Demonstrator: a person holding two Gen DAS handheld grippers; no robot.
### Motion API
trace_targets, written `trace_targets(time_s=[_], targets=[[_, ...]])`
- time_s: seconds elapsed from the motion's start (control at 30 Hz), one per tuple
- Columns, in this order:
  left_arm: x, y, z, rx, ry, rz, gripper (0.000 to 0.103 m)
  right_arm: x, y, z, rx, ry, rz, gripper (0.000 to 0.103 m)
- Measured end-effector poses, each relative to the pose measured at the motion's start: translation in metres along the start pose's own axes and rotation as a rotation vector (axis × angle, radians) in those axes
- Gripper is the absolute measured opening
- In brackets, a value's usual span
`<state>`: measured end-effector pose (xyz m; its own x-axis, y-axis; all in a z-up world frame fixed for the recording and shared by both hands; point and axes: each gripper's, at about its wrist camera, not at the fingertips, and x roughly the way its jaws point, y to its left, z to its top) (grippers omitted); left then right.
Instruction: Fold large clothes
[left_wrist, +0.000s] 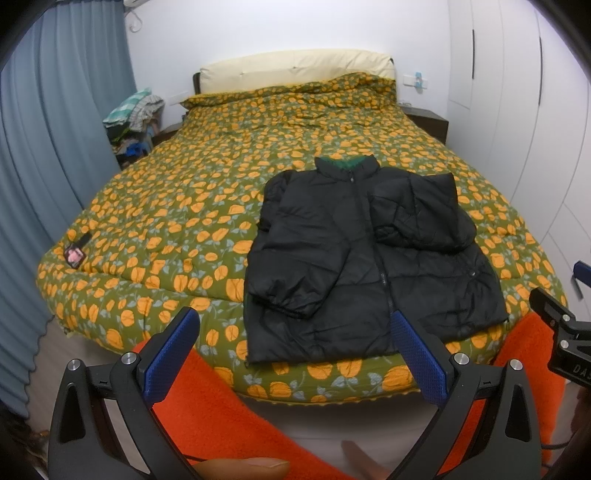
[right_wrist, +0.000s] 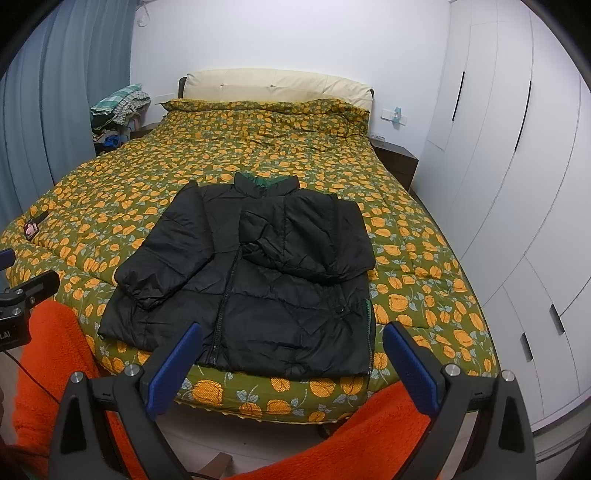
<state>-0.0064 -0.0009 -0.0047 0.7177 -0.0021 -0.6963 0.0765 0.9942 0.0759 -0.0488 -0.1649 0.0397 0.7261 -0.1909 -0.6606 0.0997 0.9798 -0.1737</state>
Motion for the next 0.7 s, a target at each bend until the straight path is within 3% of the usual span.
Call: trace_targets(time_s=[0.7], targets=[[0.0001, -0.0001, 0.0001, 0.002, 0.001, 0.0, 0.103, 0.0028, -0.0031, -0.0018, 0.024, 0.013, -0.01, 0.1]])
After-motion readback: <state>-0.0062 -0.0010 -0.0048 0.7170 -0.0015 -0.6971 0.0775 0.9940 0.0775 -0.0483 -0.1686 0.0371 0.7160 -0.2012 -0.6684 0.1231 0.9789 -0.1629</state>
